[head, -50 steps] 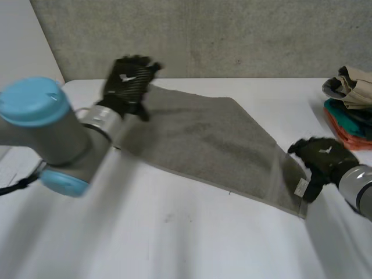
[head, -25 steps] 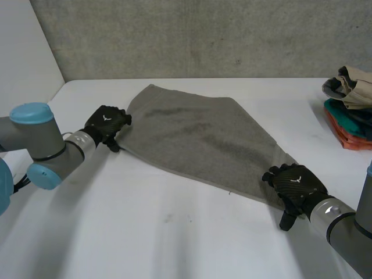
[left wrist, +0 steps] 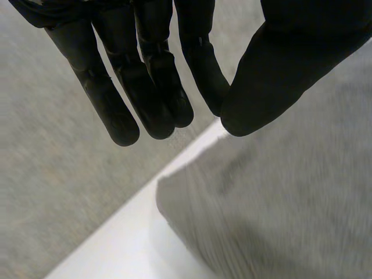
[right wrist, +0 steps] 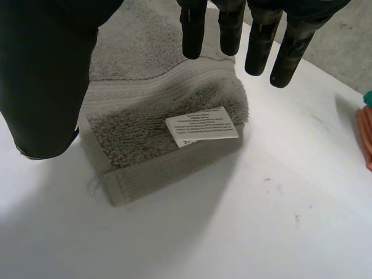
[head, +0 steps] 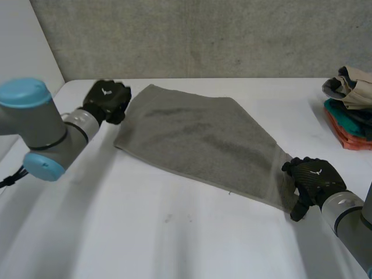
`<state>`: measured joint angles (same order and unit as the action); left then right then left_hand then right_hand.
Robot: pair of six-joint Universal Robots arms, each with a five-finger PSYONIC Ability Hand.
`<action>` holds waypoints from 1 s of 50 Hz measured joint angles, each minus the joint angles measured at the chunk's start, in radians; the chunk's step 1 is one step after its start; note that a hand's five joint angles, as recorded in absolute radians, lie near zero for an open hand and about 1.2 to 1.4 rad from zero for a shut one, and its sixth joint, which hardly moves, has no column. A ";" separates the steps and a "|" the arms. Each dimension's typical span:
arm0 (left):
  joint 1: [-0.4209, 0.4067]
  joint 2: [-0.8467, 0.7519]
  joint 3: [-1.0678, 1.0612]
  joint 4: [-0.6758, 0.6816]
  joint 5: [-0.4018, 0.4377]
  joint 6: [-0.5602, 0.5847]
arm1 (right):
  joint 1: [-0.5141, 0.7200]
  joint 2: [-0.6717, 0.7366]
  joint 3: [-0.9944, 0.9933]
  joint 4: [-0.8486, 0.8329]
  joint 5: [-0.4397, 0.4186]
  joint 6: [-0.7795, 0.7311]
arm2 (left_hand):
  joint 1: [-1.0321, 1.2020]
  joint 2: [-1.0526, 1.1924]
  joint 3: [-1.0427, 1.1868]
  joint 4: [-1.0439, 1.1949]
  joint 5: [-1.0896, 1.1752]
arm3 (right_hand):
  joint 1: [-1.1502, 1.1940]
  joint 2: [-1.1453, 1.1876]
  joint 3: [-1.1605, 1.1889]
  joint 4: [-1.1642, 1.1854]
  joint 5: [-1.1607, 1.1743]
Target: Fold the laundry.
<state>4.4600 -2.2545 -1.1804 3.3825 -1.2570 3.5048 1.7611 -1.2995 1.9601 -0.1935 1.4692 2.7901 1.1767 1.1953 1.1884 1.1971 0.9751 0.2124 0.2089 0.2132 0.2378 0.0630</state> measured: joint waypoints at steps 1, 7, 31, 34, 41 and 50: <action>-0.007 0.060 -0.041 -0.001 -0.009 -0.015 | -0.001 0.001 0.000 0.001 -0.005 0.008 | 0.000 0.000 0.000 0.000 0.000 | 0.000 0.000 0.000 0.000 0.000; -0.025 0.236 -0.147 -0.004 -0.032 -0.035 | -0.003 0.008 0.002 -0.004 -0.062 0.025 | 0.000 0.001 0.003 0.000 0.000 | 0.000 0.000 0.000 0.000 0.000; 0.059 -0.127 -0.059 0.003 -0.005 0.342 | 0.021 0.011 -0.033 -0.006 -0.113 0.067 | -0.717 -0.726 -0.715 -0.735 -0.687 | 0.000 0.000 0.000 0.000 0.000; 0.073 -0.183 -0.018 0.007 0.018 0.388 | 0.019 0.011 -0.027 -0.006 -0.113 0.067 | -0.685 -0.695 -0.688 -0.698 -0.646 | 0.000 0.000 0.000 0.000 0.000; 0.081 -0.237 0.038 0.019 0.049 0.382 | 0.018 0.011 -0.019 -0.008 -0.113 0.066 | -0.637 -0.659 -0.654 -0.657 -0.607 | 0.000 0.000 0.000 0.000 0.000; 0.065 -0.259 0.076 0.090 0.082 0.222 | 0.019 0.011 -0.013 -0.011 -0.103 0.066 | -0.492 -0.513 -0.509 -0.516 -0.472 | 0.000 0.000 0.000 0.000 0.000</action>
<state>4.5252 -2.5132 -1.1048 3.4730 -1.1746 3.7268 1.7801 -1.2885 1.9476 -0.2042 1.3660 2.8559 0.6842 0.6819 0.6798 0.6813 0.5036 0.2125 0.2089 0.2132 0.2378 0.0630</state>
